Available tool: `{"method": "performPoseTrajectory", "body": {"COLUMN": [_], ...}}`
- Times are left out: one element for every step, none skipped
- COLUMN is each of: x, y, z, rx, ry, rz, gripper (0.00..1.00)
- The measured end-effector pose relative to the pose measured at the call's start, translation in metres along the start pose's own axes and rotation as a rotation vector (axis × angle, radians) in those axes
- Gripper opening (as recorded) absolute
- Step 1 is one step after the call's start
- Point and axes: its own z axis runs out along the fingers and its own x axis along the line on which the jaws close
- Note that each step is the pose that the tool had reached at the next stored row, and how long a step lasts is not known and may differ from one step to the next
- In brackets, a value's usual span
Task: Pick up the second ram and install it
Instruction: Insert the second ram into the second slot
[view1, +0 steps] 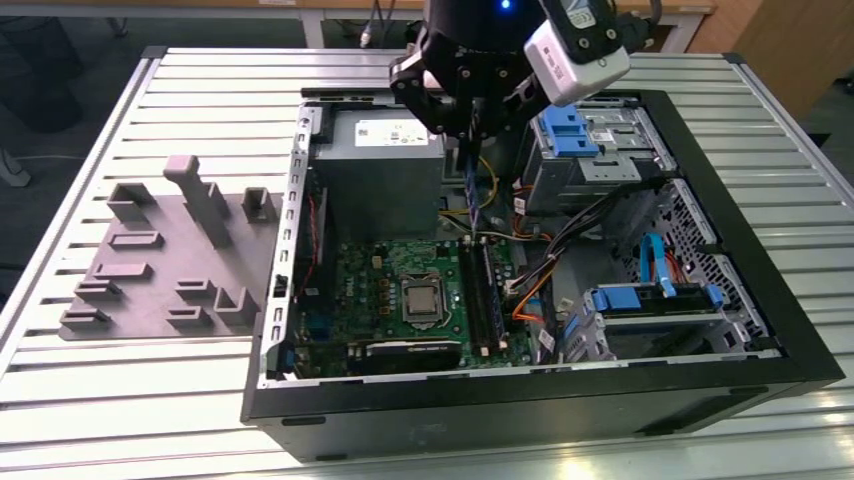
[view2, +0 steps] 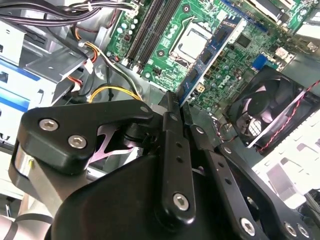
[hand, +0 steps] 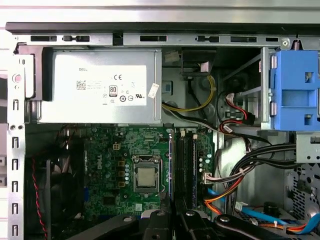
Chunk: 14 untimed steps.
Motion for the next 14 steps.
{"method": "performPoseTrajectory", "body": {"x": [0.0, -0.0001, -0.0002, -0.0002, -0.0002, -0.0002, -0.0002, -0.0002, -0.0002, -0.0002, -0.0002, -0.0002, -0.0002, -0.0002], "y": [0.0, 0.0, 0.0, 0.0, 0.0, 0.0, 0.0, 0.0, 0.0, 0.0, 0.0, 0.0, 0.0, -0.0001], "z": [0.0006, 0.0012, 0.0017, 0.0017, 0.0017, 0.0019, 0.0021, 0.0021, 0.0021, 0.0021, 0.0021, 0.0021, 0.0022, 0.0022], "rx": [0.0002, 0.0002, 0.0003, 0.0004, 0.0005, 0.0003, 0.0003, 0.0003, 0.0003, 0.0003, 0.0003, 0.0003, 0.0002, 0.0002], "ry": [0.0, -0.0001, -0.0001, 0.0, 0.0, -0.0001, 0.0, -0.0001, -0.0001, -0.0001, -0.0001, -0.0001, -0.0001, -0.0001], "rz": [0.001, 0.001, 0.001, 0.001, 0.001, 0.001, 0.001, 0.001, 0.001, 0.001, 0.001, 0.001, 0.001, 0.001], "gripper": [0.14, 0.14, 0.14, 0.14, 0.14, 0.14, 0.14, 0.14, 0.14, 0.14, 0.14, 0.14, 0.14, 0.14]}}
